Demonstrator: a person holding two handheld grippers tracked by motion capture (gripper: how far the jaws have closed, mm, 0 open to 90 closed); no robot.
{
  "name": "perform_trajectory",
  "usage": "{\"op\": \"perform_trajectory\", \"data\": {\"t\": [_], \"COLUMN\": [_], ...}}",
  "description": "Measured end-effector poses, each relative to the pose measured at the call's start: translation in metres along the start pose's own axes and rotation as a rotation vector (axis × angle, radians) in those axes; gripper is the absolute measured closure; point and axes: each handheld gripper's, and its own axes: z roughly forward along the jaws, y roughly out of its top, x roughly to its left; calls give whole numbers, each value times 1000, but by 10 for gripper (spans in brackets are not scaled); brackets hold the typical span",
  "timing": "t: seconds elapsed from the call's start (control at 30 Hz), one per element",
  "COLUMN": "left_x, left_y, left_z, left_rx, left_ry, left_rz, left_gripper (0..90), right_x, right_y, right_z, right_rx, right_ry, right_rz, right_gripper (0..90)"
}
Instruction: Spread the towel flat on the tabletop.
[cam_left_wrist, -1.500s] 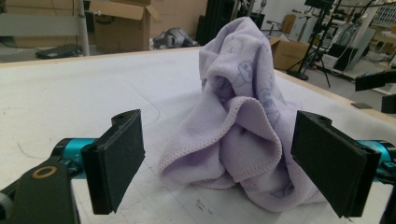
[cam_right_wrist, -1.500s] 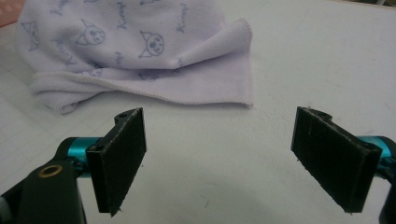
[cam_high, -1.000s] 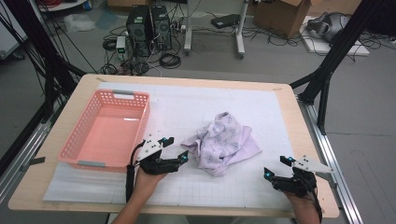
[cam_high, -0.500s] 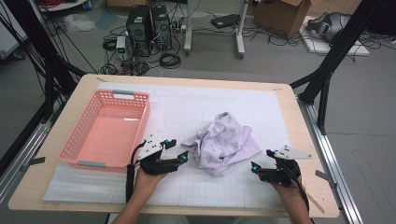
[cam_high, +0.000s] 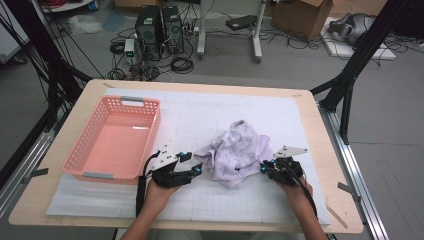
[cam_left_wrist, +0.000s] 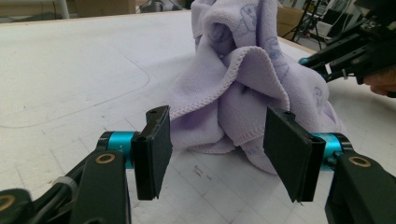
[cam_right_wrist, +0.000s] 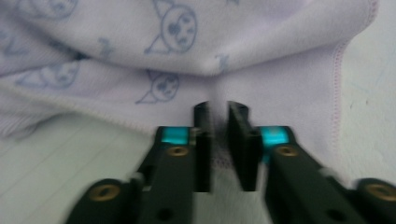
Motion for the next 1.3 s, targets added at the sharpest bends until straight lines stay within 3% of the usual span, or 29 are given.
{"op": "perform_trajectory", "data": {"t": [0.17, 0.37, 0.47, 0.53, 0.57, 0.6, 0.73, 0.83, 0.9, 1.0, 1.1, 1.17, 1.23, 1.3], "left_x": [1, 1, 0, -1, -2, -2, -7, -10, -12, -17, -22, -25, -27, -29], "left_y": [0, -1, -1, -1, 0, 0, 2, 2, 3, 6, 7, 9, 12, 15], "left_z": [1, 3, 4, 5, 7, 8, 13, 19, 23, 31, 42, 48, 54, 59], "left_rx": [0, 7, 10, 22, 23, 27, 39, 53, 63, 61, 101, 115, 145, 155], "left_ry": [8, 5, -9, -22, -27, -36, -58, -69, -70, -72, -73, -79, -77, -75], "left_rz": [-8, -17, -16, -10, -14, -13, 2, 6, 13, 24, 48, 51, 71, 85], "left_gripper": [394, 390, 418, 487, 486, 487, 476, 466, 459, 439, 429, 431, 512, 671], "right_x": [7, 25, 30, 34, 35, 36, 32, 21, 14, 11, 10, 11, 12, 13], "right_y": [-16, -47, -59, -63, -63, -61, -43, -26, -17, -9, -9, -12, -15, -18], "right_z": [-23, -62, -76, -80, -81, -81, -76, -63, -50, -29, -17, -16, -20, -25], "right_rx": [37, 86, 105, 100, 92, 70, -50, -106, -95, -54, -2, -1, 4, 13], "right_ry": [29, 67, 111, 145, 162, 157, 78, 2, -14, -10, 20, 28, 51, 66], "right_rz": [-21, -86, -79, -83, -81, -77, -46, -20, 0, 7, 2, 1, 0, -5], "right_gripper": [874, 878, 878, 869, 820, 717, 548, 495, 481, 516, 642, 743, 822, 838]}}
